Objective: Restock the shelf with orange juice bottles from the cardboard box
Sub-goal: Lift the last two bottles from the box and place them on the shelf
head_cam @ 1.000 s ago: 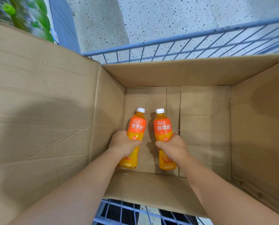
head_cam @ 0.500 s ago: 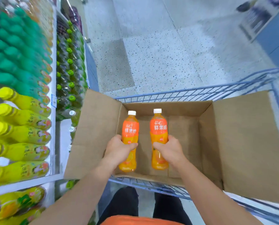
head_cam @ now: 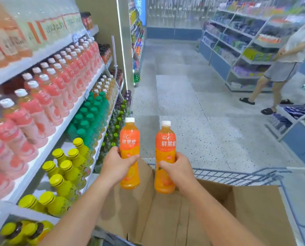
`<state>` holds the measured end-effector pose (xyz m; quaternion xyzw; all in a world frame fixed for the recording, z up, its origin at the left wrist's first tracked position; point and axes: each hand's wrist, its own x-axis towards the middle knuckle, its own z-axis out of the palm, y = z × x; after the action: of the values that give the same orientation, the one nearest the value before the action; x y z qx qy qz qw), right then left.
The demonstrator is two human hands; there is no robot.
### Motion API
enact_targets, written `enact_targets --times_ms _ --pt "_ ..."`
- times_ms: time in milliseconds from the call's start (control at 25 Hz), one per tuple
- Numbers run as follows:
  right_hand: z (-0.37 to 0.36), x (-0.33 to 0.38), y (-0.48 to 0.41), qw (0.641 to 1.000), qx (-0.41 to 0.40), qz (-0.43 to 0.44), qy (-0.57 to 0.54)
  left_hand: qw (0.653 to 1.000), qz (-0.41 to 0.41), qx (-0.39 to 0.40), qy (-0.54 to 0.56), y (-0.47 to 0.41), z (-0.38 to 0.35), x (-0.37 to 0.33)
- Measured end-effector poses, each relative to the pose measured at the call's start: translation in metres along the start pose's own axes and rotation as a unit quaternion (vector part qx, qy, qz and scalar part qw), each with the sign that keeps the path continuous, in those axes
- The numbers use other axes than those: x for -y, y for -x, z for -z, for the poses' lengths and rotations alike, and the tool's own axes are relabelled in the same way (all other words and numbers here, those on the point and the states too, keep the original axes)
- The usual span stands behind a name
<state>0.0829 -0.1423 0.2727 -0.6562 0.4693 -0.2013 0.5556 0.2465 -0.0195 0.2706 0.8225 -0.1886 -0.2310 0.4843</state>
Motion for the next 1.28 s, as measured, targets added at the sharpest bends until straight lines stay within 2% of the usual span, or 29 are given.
enact_targets --times_ms 160,320,560,720,1000,1160,1280 --pt "-0.009 0.049 0.013 0.992 0.089 0.085 0.021 0.991 -0.011 -0.132 0.025 0.036 0.059 -0.020" --pt "-0.022 0.085 0.035 0.966 0.182 0.177 0.043 0.971 -0.021 -0.237 0.032 0.094 0.106 -0.033" --pt "-0.073 0.126 0.091 0.906 0.325 0.267 0.039 0.916 0.008 -0.401 0.010 0.195 0.173 -0.035" --pt "-0.112 0.154 0.136 0.861 0.405 0.307 0.025 0.881 0.022 -0.473 -0.023 0.251 0.216 -0.037" --pt "-0.191 0.201 0.206 0.806 0.482 0.342 0.008 0.827 0.022 -0.562 -0.015 0.291 0.294 -0.026" --pt "-0.240 0.229 0.227 0.788 0.503 0.355 0.007 0.829 -0.008 -0.558 -0.034 0.279 0.339 -0.025" --pt "-0.276 0.252 0.232 0.789 0.501 0.356 -0.002 0.825 -0.022 -0.563 -0.033 0.261 0.373 -0.026"
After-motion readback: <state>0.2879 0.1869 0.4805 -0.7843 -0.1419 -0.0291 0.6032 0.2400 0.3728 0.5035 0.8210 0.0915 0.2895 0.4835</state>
